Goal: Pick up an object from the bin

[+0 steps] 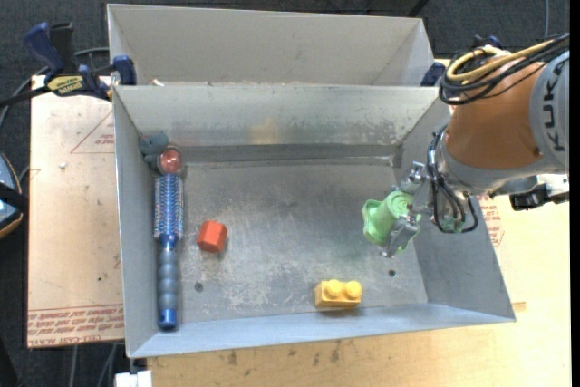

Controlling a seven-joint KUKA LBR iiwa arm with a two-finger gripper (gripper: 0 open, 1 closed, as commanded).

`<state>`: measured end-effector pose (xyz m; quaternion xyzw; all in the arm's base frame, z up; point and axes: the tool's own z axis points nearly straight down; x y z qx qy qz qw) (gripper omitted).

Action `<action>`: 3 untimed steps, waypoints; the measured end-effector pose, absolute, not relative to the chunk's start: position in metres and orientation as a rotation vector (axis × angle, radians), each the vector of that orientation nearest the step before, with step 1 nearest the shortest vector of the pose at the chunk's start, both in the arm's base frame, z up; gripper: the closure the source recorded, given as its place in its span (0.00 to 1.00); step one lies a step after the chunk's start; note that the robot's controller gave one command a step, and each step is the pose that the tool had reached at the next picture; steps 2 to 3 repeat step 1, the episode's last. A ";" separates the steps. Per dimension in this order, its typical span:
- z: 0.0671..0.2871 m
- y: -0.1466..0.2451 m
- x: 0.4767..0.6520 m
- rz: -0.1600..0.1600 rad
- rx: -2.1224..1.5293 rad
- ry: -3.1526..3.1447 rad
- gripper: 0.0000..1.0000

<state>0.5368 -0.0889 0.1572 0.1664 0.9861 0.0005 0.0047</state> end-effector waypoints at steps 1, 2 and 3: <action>0.163 -0.089 0.538 0.001 0.519 3.095 1.00; 0.163 -0.089 0.538 0.001 0.519 3.095 1.00; 0.163 -0.089 0.538 0.001 0.519 3.095 1.00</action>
Offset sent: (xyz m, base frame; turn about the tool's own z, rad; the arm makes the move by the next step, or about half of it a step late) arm 0.0000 -0.0001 0.0057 0.0000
